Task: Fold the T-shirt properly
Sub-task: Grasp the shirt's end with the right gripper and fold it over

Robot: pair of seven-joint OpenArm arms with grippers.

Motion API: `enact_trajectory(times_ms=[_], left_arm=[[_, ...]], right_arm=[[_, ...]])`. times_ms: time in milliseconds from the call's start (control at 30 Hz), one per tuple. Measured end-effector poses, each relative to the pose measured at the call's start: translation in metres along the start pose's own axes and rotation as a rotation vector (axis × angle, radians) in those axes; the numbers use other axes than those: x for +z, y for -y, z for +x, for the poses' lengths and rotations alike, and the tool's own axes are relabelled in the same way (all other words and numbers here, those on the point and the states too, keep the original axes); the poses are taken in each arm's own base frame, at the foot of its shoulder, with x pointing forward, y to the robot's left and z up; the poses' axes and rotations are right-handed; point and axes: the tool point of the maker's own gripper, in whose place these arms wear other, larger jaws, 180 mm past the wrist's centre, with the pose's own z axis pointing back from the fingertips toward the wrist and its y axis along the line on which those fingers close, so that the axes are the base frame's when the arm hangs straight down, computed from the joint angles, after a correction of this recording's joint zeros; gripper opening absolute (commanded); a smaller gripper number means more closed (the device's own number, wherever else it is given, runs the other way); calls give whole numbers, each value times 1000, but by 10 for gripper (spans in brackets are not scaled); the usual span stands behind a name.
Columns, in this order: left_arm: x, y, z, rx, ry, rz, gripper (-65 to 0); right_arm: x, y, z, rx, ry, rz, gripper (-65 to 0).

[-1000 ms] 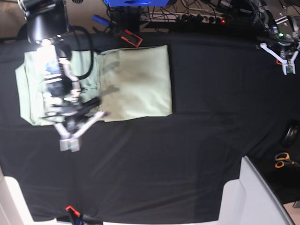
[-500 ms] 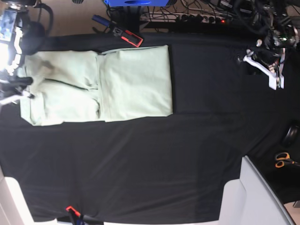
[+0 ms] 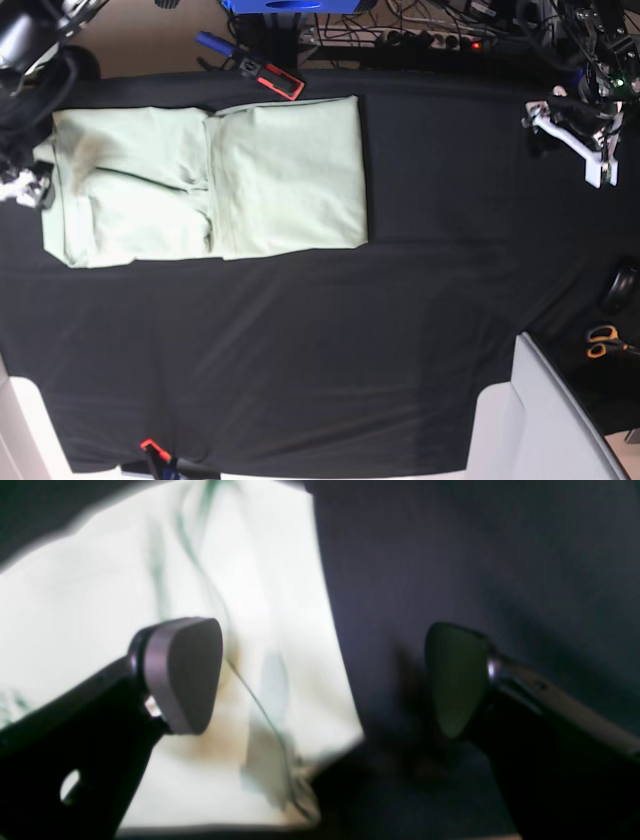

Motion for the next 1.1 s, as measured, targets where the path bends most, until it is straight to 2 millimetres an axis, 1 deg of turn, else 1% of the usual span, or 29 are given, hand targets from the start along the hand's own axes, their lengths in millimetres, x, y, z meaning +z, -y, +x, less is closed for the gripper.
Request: enact_trajectory(times_ms=[67, 100, 133, 167, 233, 300, 400, 500, 733, 800, 833, 933, 967, 1033, 1100], left_arm=[[0, -10, -6, -76, -6, 65, -381], [0, -11, -8, -103, -4, 90, -423], [-2, -12, -12, -137, -4, 114, -459], [-4, -11, -16, -160, -9, 127, -489], [-8, -9, -29, -197, -38, 140, -541], [-9, -9, -38, -201, -53, 143, -584], [-10, -4, -35, -190, -31, 136, -648], [-12, 1, -35, -181, -26, 124, -650], [-11, -1, -36, -186, -31, 131, -650], [-11, -2, -36, -187, -32, 131, -650], [-10, -2, -36, -192, -34, 134, -650], [-10, -3, -36, -197, -36, 138, -650], [-10, -2, -37, -192, -35, 134, -650], [-11, -2, -37, -192, -35, 134, -650], [-10, -4, -36, -197, -36, 138, -650]], right_arm=[[-8, 18, -15, -68, -58, 2, -36], [-11, 27, -21, -98, -76, -8, -36], [-14, 30, -27, -129, -93, 6, -36], [-17, 31, -33, -151, -106, 17, -36], [-20, 30, -33, -183, -89, 32, -36], [-23, 29, -34, -194, -95, 40, -36], [-25, 27, -34, -204, -91, 49, -36], [-27, 22, -34, -213, -81, 53, -36], [-28, 10, -34, -210, -85, 63, -36], [-28, 0, -35, -188, -102, 72, -36], [-27, -7, -38, -150, -131, 75, -36], [-21, -28, -40, -63, -179, 87, -36], [-18, -31, -42, -55, -191, 89, -36], [-13, -29, -45, -37, -222, 72, -36], [-10, -24, -40, -31, -213, 59, -36]])
